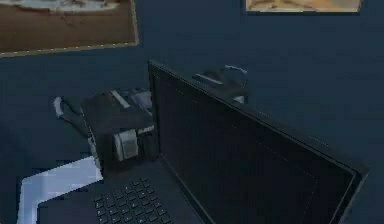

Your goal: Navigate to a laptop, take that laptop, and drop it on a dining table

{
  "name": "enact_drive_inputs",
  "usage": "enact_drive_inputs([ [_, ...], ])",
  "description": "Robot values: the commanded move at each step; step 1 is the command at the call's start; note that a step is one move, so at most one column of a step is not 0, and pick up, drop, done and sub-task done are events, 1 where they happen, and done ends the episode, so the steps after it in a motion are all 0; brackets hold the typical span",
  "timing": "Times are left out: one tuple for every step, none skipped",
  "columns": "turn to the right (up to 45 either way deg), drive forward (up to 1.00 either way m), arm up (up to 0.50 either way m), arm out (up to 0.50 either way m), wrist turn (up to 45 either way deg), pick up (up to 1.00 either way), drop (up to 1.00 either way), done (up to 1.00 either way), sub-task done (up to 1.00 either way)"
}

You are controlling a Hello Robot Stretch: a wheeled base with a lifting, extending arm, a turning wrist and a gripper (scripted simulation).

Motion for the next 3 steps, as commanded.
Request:
enact_drive_inputs([
  [18.0, 0.0, 0.0, 0.0, 0.0, 0.0, 0.0, 0.0, 0.0],
  [0.0, 0.15, 0.0, 0.0, 0.0, 0.0, 0.0, 0.0, 0.0],
  [-45.0, 0.0, 0.0, 0.0, 0.0, 0.0, 0.0, 0.0, 0.0],
])
